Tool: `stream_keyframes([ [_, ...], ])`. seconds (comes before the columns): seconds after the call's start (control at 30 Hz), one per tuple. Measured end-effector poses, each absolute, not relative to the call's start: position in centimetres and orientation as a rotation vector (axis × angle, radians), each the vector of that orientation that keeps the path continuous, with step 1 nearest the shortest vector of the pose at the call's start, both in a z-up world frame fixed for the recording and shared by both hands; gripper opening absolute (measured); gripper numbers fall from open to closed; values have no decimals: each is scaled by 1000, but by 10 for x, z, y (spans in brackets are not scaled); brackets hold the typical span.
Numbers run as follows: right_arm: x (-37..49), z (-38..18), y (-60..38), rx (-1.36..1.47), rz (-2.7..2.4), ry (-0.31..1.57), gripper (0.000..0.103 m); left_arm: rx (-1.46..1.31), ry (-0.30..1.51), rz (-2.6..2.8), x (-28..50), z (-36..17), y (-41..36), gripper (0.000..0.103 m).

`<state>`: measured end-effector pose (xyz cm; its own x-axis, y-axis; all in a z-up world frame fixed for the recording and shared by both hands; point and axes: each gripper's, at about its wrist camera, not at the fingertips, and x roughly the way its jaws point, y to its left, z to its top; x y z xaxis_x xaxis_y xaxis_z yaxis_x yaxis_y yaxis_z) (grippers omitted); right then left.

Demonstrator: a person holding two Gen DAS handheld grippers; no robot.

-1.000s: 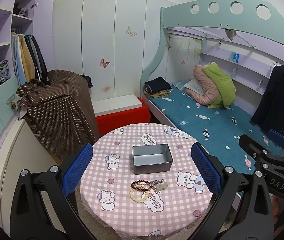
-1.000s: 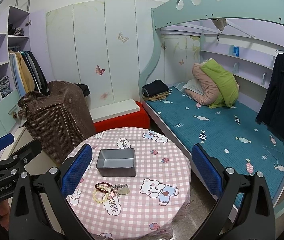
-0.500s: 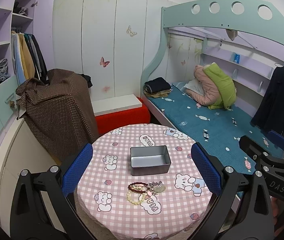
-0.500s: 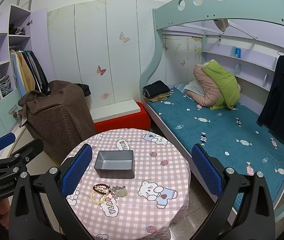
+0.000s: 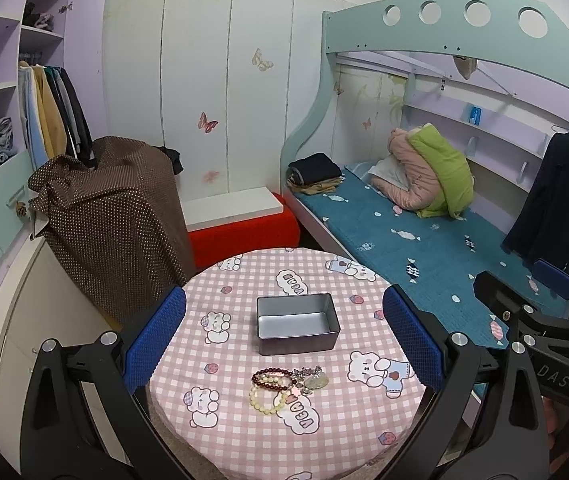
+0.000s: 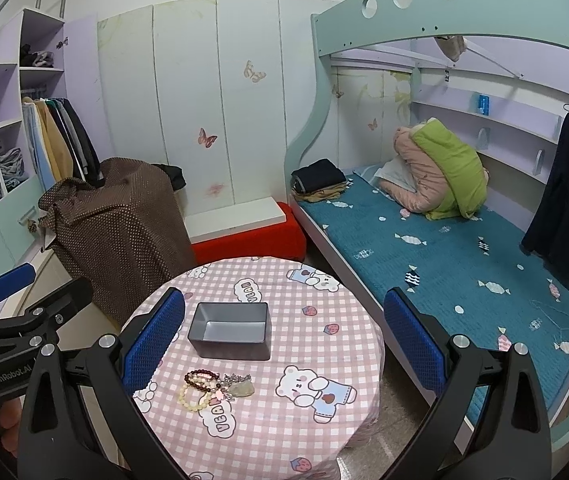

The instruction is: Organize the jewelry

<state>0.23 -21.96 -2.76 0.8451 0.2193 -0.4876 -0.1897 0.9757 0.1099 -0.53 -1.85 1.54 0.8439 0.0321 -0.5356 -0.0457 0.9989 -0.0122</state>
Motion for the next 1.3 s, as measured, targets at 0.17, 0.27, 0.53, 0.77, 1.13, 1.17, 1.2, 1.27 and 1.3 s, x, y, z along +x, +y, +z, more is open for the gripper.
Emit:
stream_keyframes([
  [0.17, 11, -33, -222, 64, 232, 544, 95, -31, 586, 52, 4, 8, -22, 98],
  [0.27, 16, -37, -225, 70, 242, 564, 96, -37, 607, 67, 8, 1, -20, 98],
  [0.53, 34, -58, -229, 75, 279, 655, 95, -87, 689, 113, 20, -23, -9, 98],
  [0.77, 50, -73, -233, 65, 311, 737, 95, -125, 780, 142, 29, -47, -5, 98],
  [1.13, 57, -65, -238, 53, 346, 716, 95, -90, 767, 153, 31, -45, -25, 98],
  [1.17, 57, -66, -238, 54, 351, 720, 95, -88, 764, 156, 31, -45, -25, 98],
  [1.2, 58, -66, -238, 52, 355, 724, 95, -87, 765, 159, 31, -46, -26, 98],
  [1.27, 58, -69, -237, 41, 357, 735, 95, -85, 774, 165, 30, -51, -27, 98],
  [1.3, 58, -72, -237, 36, 356, 740, 95, -85, 780, 166, 29, -53, -27, 98],
])
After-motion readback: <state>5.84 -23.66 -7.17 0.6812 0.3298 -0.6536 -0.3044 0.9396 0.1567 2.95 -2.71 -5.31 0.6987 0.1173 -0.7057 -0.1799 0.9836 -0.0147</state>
